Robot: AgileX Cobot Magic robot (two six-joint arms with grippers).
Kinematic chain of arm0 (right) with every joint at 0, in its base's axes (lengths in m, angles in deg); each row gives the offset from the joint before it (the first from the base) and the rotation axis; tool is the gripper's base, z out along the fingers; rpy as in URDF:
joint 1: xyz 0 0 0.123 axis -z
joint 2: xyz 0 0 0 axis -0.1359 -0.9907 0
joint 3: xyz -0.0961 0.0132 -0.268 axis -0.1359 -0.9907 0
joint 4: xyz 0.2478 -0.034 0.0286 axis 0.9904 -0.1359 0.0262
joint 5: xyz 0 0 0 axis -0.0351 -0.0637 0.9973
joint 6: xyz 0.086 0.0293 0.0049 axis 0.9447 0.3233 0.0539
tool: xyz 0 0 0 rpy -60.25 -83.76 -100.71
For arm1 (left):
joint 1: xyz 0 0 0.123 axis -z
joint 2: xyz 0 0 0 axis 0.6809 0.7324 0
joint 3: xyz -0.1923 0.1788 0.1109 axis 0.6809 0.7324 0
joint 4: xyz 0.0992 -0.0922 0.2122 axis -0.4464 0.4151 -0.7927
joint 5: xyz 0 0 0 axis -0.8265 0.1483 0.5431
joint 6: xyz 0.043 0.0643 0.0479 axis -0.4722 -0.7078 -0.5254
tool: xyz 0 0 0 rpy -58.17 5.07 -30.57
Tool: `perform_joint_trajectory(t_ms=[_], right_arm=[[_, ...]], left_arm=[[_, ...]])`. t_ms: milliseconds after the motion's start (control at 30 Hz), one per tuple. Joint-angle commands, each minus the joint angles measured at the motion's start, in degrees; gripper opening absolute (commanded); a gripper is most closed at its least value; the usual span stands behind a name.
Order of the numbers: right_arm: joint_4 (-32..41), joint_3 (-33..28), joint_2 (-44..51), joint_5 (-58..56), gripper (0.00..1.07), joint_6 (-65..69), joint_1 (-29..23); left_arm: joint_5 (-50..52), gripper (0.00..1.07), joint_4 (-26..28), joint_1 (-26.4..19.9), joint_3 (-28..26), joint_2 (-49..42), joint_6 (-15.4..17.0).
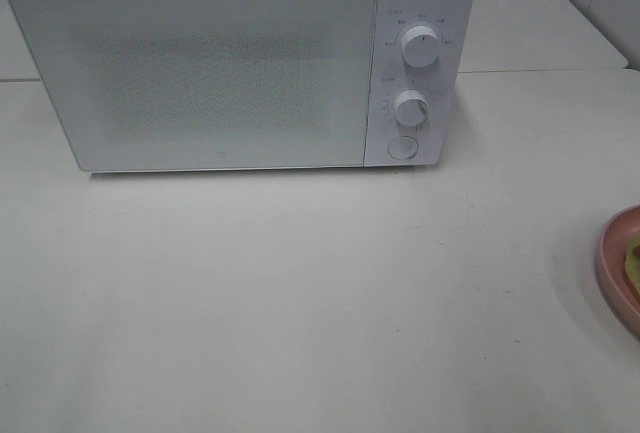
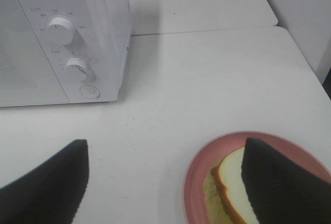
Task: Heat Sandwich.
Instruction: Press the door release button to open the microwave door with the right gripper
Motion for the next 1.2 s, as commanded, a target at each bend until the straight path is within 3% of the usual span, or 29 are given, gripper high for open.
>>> perform_joint_trajectory(t_ms=[33, 967, 1200], right_arm=[[0.0, -0.4, -2.2, 3.0, 0.79, 0.1, 0.0], [0.0, -0.3, -37.4, 31.5, 0.76, -0.1, 0.0], [2.0, -3.3, -41.2, 46.6, 0.76, -1.2, -2.2]], left_arm=[[0.2, 0.97, 0.6, 0.4, 0.1, -1.3, 0.0], [0.2, 0.97, 0.6, 0.4, 0.1, -1.3, 0.0], [0.2, 0.97, 0.6, 0.4, 0.1, -1.3, 0.0]])
